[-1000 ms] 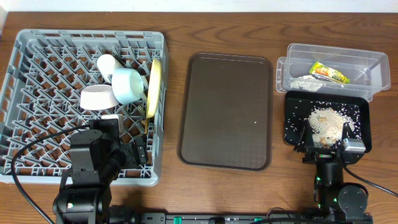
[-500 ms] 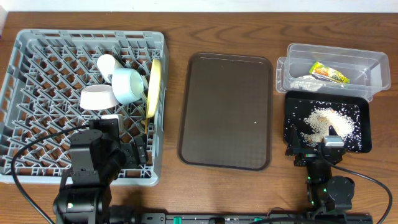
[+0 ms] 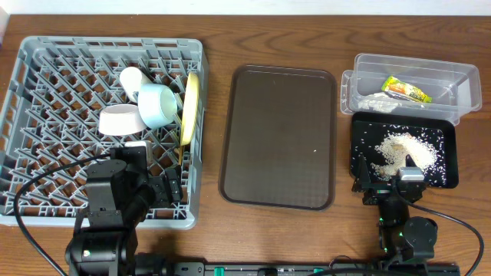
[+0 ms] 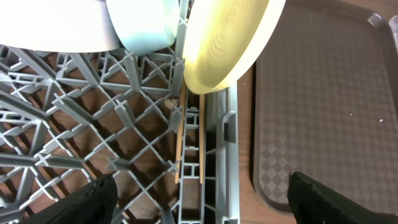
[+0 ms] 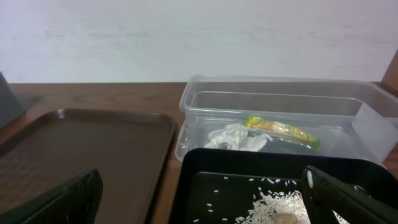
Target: Sort waste into correct bins and load items into the dishwasher
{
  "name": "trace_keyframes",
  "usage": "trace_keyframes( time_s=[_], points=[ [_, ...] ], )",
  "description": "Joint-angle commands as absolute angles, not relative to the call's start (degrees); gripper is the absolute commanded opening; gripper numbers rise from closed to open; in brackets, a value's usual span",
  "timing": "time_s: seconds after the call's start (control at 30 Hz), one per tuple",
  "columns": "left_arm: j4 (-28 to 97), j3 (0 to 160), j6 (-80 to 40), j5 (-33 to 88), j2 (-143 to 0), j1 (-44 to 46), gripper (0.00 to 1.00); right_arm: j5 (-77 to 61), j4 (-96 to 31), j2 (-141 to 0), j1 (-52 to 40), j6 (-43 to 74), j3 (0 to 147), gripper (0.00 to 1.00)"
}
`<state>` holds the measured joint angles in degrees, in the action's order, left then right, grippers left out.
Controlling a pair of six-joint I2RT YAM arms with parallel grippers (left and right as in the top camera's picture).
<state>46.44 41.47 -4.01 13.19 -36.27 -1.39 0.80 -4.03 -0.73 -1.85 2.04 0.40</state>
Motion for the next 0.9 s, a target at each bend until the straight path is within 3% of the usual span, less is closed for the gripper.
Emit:
trace_keyframes(
  time_s=[0.0, 0.57, 0.87],
  points=[
    [46.4, 41.4, -3.0, 13.5, -36.3, -1.3, 0.89, 0.2, -4.3, -0.3, -2.2, 1.0, 0.3, 0.99],
    [48.2, 41.4, -3.0, 13.5, -34.4, -1.1, 0.89, 0.1, -4.3, -0.3, -2.2, 1.0, 0.3, 0.99],
    [43.0, 31.7, -3.0, 6.9, -18.1, 4.2, 0.89, 0.1, -4.3, -0.3, -2.2, 1.0, 0.3, 0.99]
  ],
)
